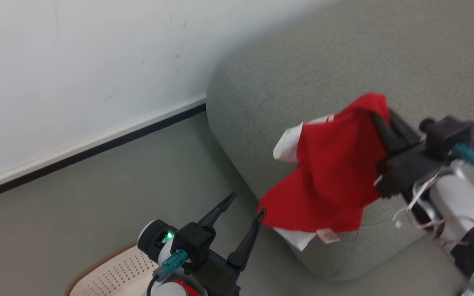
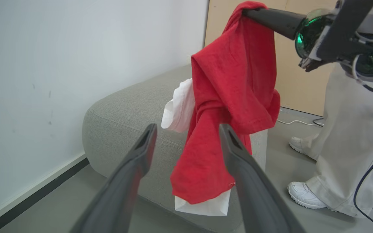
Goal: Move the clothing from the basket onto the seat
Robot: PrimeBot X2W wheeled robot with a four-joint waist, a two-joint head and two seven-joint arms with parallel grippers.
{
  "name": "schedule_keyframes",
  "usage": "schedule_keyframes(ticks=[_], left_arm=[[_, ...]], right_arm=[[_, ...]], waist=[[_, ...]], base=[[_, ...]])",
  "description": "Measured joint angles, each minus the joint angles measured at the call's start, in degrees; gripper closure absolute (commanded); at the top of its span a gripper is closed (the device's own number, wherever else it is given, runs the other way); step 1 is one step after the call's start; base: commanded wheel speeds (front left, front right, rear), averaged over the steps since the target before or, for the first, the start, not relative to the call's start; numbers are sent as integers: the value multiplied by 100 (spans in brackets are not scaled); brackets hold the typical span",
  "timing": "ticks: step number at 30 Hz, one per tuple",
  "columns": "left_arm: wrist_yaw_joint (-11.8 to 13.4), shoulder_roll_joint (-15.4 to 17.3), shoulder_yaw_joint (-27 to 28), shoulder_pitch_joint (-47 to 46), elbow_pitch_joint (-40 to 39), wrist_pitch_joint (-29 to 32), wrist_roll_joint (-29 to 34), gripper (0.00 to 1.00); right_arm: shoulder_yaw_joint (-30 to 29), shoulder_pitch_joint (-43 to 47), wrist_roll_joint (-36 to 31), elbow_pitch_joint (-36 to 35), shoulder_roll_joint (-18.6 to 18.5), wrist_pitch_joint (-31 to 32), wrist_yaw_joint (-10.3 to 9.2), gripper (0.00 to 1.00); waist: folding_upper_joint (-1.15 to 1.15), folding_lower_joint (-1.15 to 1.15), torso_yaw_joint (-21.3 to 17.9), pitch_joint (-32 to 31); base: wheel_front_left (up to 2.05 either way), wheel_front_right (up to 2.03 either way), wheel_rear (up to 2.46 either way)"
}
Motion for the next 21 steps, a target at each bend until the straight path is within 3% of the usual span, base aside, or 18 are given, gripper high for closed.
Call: schedule_keyframes(ticks=[10,21], left_arm=[[52,213,32,-473,-533,224,167,0],[93,344,54,-1024,-1151,536,445,0]], right_arm=[[-552,-1822,-51,330,-292,-41,203,100],[-1194,-3509,-31,1261,-689,63,225,100]], waist=[[0,1,234,703],[1,1,605,1562]], base=[[0,0,0],[0,0,0]])
